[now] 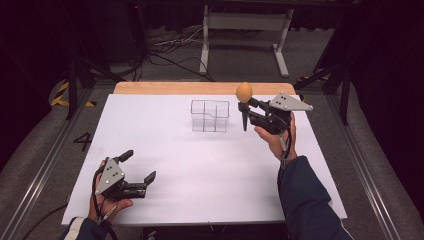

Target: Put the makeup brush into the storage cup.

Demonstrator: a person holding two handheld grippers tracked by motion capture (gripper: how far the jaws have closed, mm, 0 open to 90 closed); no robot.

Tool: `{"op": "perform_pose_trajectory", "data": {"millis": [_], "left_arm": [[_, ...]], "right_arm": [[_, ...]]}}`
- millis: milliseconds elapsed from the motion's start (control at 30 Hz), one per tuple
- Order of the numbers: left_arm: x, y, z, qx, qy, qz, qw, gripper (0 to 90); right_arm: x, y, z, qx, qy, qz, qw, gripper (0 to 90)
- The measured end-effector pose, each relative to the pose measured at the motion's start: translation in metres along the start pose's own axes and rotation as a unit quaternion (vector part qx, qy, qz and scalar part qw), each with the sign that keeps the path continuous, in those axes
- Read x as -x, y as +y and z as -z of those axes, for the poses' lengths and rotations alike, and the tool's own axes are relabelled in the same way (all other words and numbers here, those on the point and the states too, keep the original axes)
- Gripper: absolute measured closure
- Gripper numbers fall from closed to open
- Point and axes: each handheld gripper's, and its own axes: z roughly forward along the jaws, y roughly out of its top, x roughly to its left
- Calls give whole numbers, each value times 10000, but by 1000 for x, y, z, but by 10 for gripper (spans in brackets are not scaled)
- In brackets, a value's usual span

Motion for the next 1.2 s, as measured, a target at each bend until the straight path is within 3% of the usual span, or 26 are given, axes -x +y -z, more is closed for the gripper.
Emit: {"op": "perform_pose_trajectory", "data": {"millis": [233,667,1200], "left_arm": [[0,-1,1,6,-3,26,10000,25],[1,-2,2,12,-24,9,10000,25],[0,-3,5,32,-66,114,9999,26]], "right_arm": [[4,5,-12,233,-82,16,9997,625],[8,12,-33,518,-68,-166,9985,625],[12,17,-70,616,-56,-442,9971,625]]}}
